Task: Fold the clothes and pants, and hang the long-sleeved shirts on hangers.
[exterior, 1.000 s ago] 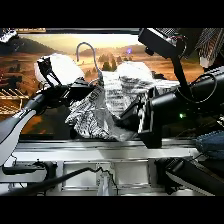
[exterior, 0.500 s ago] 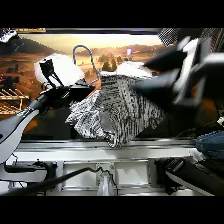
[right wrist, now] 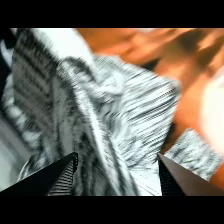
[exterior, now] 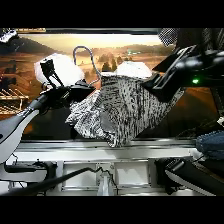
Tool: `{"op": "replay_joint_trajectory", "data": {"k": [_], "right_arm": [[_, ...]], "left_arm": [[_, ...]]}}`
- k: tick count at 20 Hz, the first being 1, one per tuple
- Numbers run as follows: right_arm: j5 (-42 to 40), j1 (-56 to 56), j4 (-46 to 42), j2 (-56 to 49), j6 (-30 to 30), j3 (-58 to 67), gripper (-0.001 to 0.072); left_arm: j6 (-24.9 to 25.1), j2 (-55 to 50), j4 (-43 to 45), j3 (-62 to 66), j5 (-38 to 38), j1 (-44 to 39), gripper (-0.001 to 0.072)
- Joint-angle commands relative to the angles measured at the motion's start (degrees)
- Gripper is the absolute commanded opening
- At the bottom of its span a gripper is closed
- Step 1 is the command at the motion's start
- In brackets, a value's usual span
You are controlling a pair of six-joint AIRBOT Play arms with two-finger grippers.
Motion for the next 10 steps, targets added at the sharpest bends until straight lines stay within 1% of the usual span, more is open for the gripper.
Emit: {"op": "replay_joint_trajectory", "data": {"k": [1, 2, 3, 4, 5, 7, 8, 9, 10], "right_arm": [[0.92, -0.26, 4.24, -2.95, -1.97, -2.89, 0.0591], [0.59, -0.26, 4.02, -3.82, -2.25, -2.89, 0.0554], [0.22, -0.26, 2.86, -4.63, -2.36, -2.89, 0.0392], [-0.20, -0.26, 1.53, -5.27, -2.36, -2.89, 0.0190], [-0.83, -0.26, 0.79, -5.38, -2.49, -2.97, 0.0024], [-1.40, -0.26, 0.52, -5.20, -4.33, -2.97, 0.0025], [-1.86, -0.26, 0.48, -4.98, -4.57, -2.97, 0.0025], [-2.40, -0.26, 0.44, -4.74, -5.05, -2.97, 0.0024], [-2.56, -0.26, 0.44, -4.50, -5.35, -2.97, 0.0023]], "left_arm": [[-0.17, -0.04, -0.02, -0.02, -0.11, -0.04, 0.0018], [-0.17, -0.04, -0.02, -0.02, -0.13, -0.04, 0.0018], [-0.24, -0.04, -0.02, -0.02, -0.13, -0.04, 0.0018], [-0.98, -0.04, -0.07, -0.02, -0.13, -0.04, 0.0019], [-1.53, -0.04, -0.20, -0.02, -0.13, -0.02, 0.0020], [-2.95, -0.04, -0.24, -0.02, -0.13, 0.07, 0.0021], [-2.95, -0.04, -0.31, -0.02, -0.13, 0.09, 0.0038], [-2.95, -0.04, -0.72, -0.02, -0.11, 0.09, 0.0182], [-3.10, -0.04, -1.90, 0.00, -0.11, 0.09, 0.0397]]}}
